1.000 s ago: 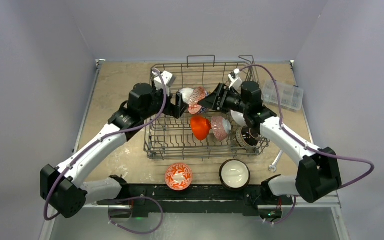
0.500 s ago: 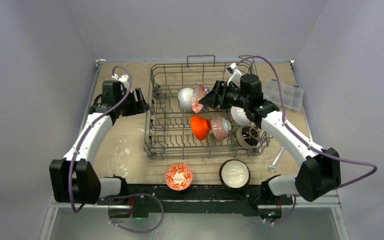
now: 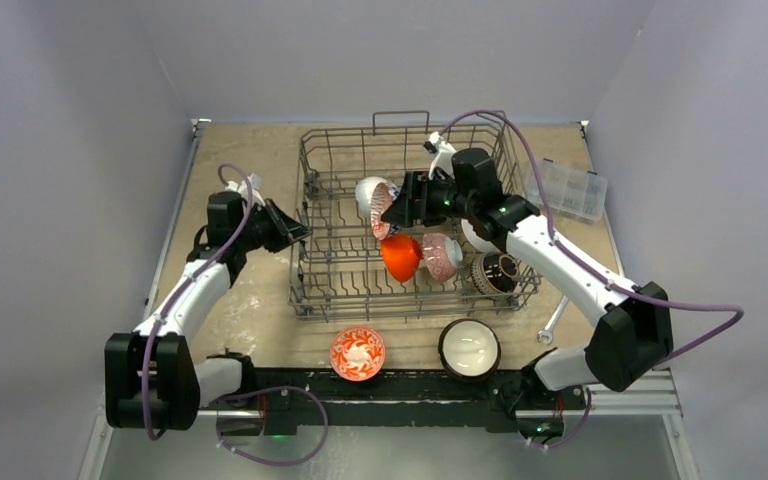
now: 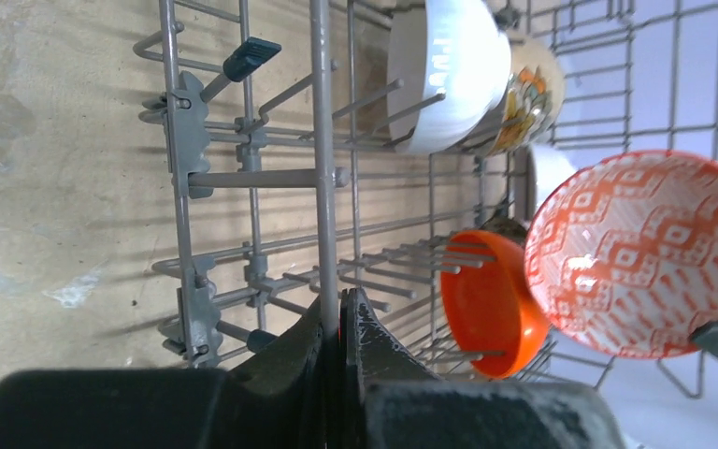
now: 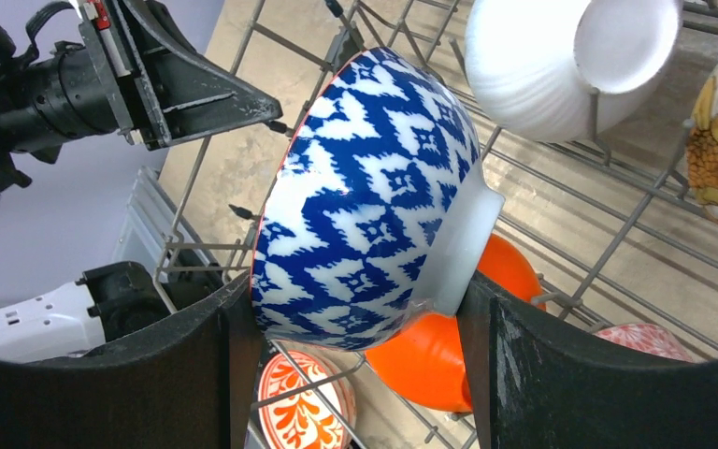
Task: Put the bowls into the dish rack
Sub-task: Adjust the dish rack at the center of the board.
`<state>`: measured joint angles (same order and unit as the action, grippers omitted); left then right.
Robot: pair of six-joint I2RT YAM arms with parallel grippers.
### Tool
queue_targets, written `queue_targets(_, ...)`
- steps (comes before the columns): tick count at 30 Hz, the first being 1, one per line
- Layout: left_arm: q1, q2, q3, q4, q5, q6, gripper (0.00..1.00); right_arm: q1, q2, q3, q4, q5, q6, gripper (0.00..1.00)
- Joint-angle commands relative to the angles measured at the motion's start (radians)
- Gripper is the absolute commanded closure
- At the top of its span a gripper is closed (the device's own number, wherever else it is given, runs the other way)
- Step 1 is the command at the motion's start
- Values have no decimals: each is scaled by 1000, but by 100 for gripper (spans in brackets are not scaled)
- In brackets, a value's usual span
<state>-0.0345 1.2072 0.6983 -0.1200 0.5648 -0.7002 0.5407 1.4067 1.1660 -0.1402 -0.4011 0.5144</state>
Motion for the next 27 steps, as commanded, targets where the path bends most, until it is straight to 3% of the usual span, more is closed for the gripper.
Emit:
queue_targets(1,-2,-63,-130,225,-22,-202,100,52,6,98,-5,64,-41,100)
queue_targets(7,-27,-141,-241,359,-146,-366,100,93,1,141,-61,126,-58,100)
queue_targets(11,-109,-154,-275,422,-238,-429,100,117,0,169,-104,160,-65,100)
queue_targets(22,-357,-79,-248,525,-426,-478,100,163,-41,222,-261,280,-87,100)
queue_targets(26,-382,-58,-231,505,-443,-444,100,178,-62,213,-286,287,-66,100)
queue_targets(27,-381,-64,-221,467,-456,-422,92,182,-65,210,-293,292,-58,100)
